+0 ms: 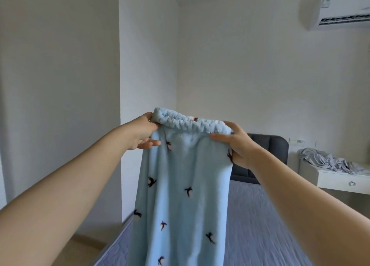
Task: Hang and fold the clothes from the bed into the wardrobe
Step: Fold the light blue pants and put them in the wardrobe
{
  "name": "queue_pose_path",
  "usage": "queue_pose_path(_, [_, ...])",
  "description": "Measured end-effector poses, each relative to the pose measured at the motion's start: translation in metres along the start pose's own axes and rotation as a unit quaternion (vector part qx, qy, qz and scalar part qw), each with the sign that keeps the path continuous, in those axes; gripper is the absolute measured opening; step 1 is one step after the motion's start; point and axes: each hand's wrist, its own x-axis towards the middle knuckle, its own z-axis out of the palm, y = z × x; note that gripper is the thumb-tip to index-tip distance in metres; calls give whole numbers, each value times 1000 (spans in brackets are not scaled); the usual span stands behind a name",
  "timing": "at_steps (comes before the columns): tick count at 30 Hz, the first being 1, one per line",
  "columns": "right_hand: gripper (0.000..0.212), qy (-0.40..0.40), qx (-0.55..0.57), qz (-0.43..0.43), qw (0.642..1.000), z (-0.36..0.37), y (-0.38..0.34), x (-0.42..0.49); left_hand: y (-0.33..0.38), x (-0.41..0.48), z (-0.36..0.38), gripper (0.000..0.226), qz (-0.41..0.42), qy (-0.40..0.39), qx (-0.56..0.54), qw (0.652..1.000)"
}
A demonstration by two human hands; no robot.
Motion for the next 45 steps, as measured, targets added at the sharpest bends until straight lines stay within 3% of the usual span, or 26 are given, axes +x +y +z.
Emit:
queue_pose_path(4, [31,-187,-37,183,964,0,23,-15,-5,-6,7,8,-4,-60,-104,993])
queue_pose_path(6, [36,-173,-59,187,965,2,24,-12,-13,-3,7,11,-1,-43,-124,991])
queue_pose_path(9, [35,-72,5,124,990,1,8,0,-23,1,-9,11,14,-40,-132,990])
queue_pose_path(12, [10,-75,48,86,992,-3,-3,6,-28,5,-30,13,32,-112,-115,987])
queue_pose_path(14, [21,-51,-86,91,991,-5,6,14,-37,18,-35,14,18,-98,0,995])
queue_pose_path(16, [21,-17,-304,99,947,-4,22,21,-55,32,-28,7,-20,-73,119,990])
queue_pose_path(18, [17,7,-408,118,906,1,45,31,-83,48,-12,10,-60,-64,206,975])
queue_pose_path(20, [14,55,-371,147,915,8,75,46,-109,67,7,22,-99,-39,249,963])
queue_pose_path(21, [12,90,-306,173,932,16,87,53,-118,76,17,24,-127,-26,220,967])
queue_pose_path(24, [2,166,-135,210,954,41,105,89,-119,106,32,20,-206,-22,46,977])
queue_pose_path(26, [9,188,-77,156,967,51,96,113,-102,125,24,21,-212,-38,-26,976])
queue_pose_path(30, [14,236,23,-53,970,57,47,135,-48,148,-8,8,-60,-21,-183,981])
queue_pose_path(34, [18,207,51,-137,967,59,-7,128,-8,140,-37,10,120,-3,-245,962])
queue_pose_path(36, [18,191,56,-166,966,61,-27,116,2,129,-52,25,172,-15,-240,955])
queue_pose_path(39, [18,168,43,-197,965,64,-39,85,7,101,-61,23,197,-3,-226,954])
queue_pose_path(41, [19,152,36,-199,967,63,-35,62,0,78,-58,11,184,6,-215,959])
queue_pose_path(45, [17,136,7,-167,977,55,-9,10,-27,25,-45,9,130,19,-191,973])
